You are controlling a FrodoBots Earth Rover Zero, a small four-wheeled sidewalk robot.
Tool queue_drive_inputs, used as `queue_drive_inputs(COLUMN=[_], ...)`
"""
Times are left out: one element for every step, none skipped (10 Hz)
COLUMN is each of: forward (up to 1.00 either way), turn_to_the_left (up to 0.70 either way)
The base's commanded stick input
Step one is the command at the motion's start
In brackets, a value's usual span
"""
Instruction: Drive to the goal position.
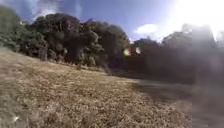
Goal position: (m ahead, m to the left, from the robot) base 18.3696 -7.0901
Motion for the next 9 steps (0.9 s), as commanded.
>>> queue_drive_inputs(forward=[0.7, 0.7, 0.7, 0.7, 0.7, 0.7, 0.7, 0.7, 0.7], turn_to_the_left=[0.0, 0.0, 0.0, 0.0, 0.0, 0.0, 0.0, 0.0, 0.0])
